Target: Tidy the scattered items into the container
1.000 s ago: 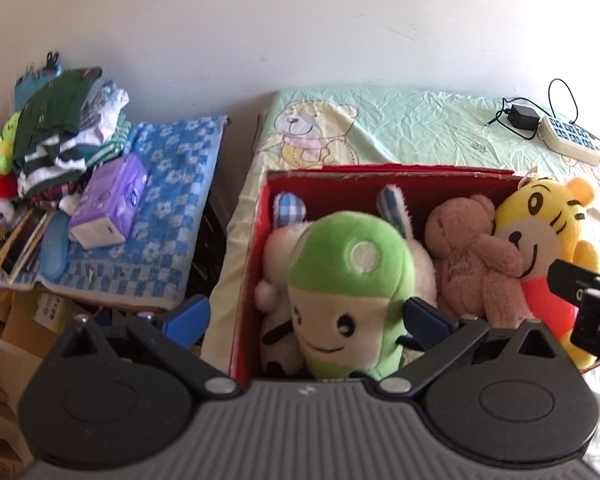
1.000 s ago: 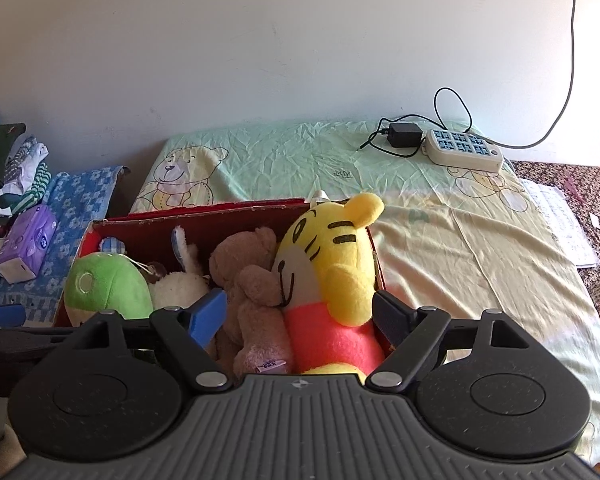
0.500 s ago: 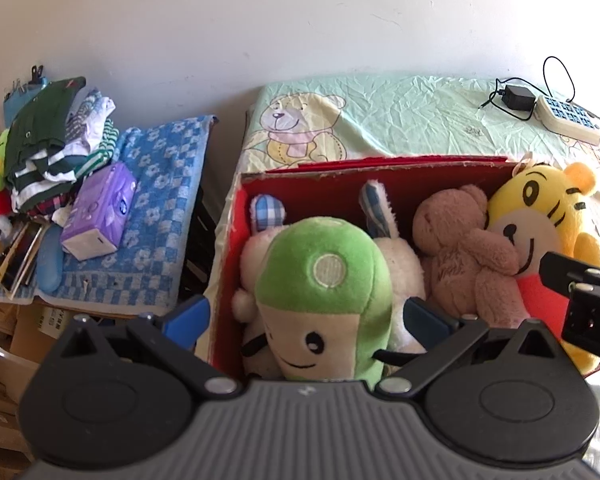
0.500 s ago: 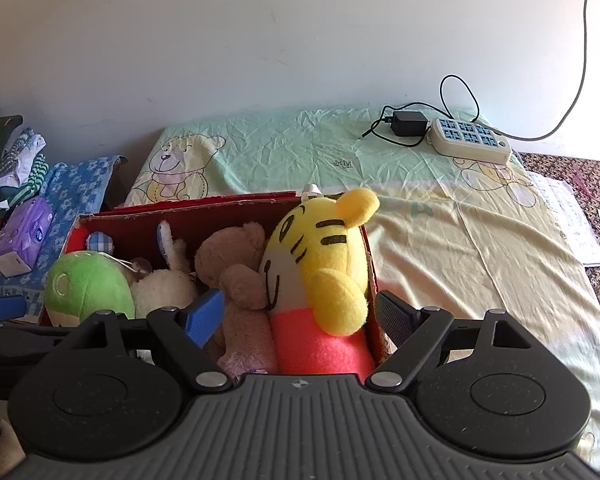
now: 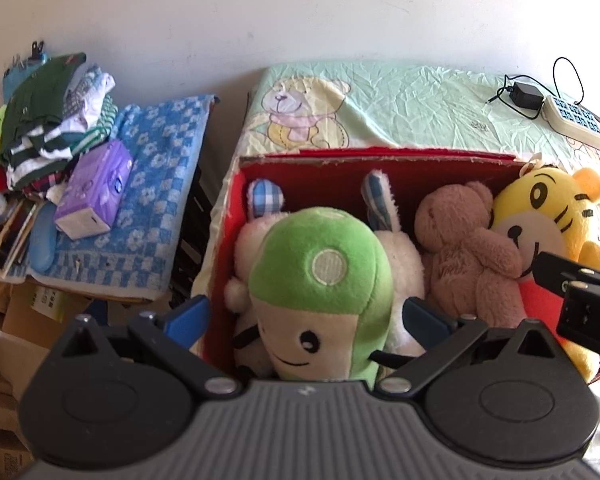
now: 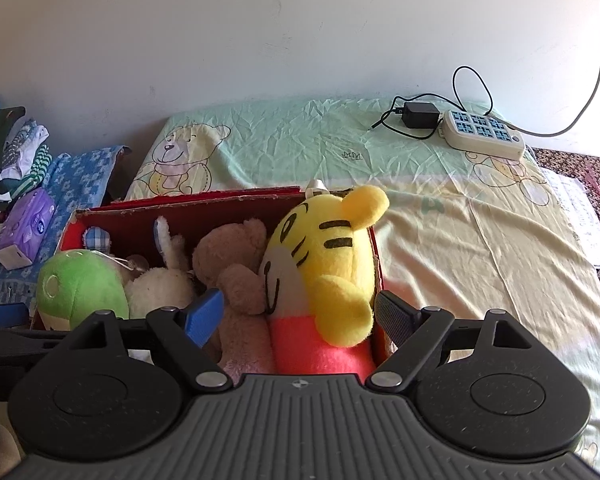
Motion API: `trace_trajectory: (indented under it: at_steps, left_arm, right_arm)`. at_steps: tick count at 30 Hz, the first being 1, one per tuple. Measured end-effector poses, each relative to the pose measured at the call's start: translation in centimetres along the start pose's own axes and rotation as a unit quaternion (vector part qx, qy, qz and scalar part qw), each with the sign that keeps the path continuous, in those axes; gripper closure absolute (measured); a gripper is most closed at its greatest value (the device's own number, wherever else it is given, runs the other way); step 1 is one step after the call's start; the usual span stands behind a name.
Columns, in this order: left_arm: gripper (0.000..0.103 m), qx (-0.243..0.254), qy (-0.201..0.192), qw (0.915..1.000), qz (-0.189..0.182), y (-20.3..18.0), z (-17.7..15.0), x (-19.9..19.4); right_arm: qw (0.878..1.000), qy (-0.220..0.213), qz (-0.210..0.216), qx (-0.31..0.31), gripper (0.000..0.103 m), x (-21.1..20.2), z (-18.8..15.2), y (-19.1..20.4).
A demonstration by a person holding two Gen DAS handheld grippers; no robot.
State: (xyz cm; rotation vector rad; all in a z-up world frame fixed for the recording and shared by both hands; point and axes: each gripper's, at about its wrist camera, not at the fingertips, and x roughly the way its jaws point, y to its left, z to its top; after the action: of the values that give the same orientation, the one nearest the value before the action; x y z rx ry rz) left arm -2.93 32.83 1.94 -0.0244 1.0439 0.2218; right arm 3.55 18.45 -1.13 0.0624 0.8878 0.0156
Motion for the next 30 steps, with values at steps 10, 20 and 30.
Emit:
trace_trajectory:
  at_steps: [10,20,30]
  left_arm:
    - [0.001,-0.02,0.017,0.9996,-0.009,0.2,-0.3,0.3]
    - [0.001,-0.019,0.029,0.9994,-0.008,0.2,-0.4,-0.4]
    - [0.001,-0.011,0.048,0.9988,-0.005,0.4,-0.4,-1.4]
  right_arm:
    - [1.0,0.012,0.004,-0.013,0.018,0.3,0.2,0.3]
    - [1.0,0.013,0.006,-0.026,0.018,-0.5,0.5,0.6]
    - [0.998,0.047,0.002,-0.052,0.018,-0.9,1.2,1.7]
